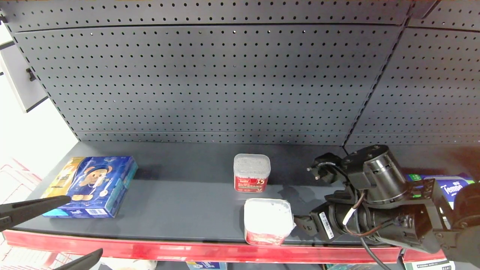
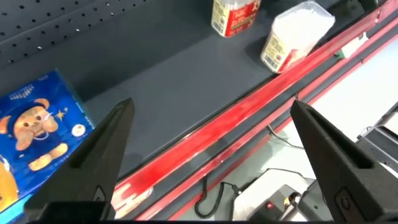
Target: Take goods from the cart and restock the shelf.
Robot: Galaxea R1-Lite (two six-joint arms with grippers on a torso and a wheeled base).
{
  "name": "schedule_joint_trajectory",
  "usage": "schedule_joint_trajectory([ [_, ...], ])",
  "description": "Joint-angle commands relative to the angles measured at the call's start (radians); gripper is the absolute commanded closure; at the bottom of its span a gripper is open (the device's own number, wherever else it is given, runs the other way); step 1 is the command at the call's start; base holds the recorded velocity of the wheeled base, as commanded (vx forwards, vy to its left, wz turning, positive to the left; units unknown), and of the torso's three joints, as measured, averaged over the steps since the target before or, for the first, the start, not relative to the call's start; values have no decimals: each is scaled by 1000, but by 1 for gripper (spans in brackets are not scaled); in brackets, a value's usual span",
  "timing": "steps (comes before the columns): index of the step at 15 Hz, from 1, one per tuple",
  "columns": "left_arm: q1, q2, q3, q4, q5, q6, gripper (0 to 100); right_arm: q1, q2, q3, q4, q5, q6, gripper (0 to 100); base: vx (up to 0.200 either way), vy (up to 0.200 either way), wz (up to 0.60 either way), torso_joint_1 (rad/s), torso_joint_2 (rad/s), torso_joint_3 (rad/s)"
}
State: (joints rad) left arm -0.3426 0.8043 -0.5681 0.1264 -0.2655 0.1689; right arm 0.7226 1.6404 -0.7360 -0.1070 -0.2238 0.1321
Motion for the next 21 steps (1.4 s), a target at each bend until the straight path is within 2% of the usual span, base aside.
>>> schedule_joint_trajectory([
  [1, 7, -2, -1, -1, 0, 0, 0, 18, 9, -3, 0, 1, 0, 0, 0, 0, 0, 0, 0, 0],
  [15, 8, 0, 1, 1, -1, -2, 0, 64, 55, -29, -2, 0, 3, 0, 0, 0, 0, 0, 0, 0],
  [18, 8, -2, 1, 1, -1, -23, 0, 66, 75, -53, -2, 0, 3, 0, 0, 0, 0, 0, 0, 0],
  [21, 8, 1, 1, -1, -3, -23, 0, 67, 79, -54, -2, 0, 3, 0, 0, 0, 0, 0, 0, 0],
])
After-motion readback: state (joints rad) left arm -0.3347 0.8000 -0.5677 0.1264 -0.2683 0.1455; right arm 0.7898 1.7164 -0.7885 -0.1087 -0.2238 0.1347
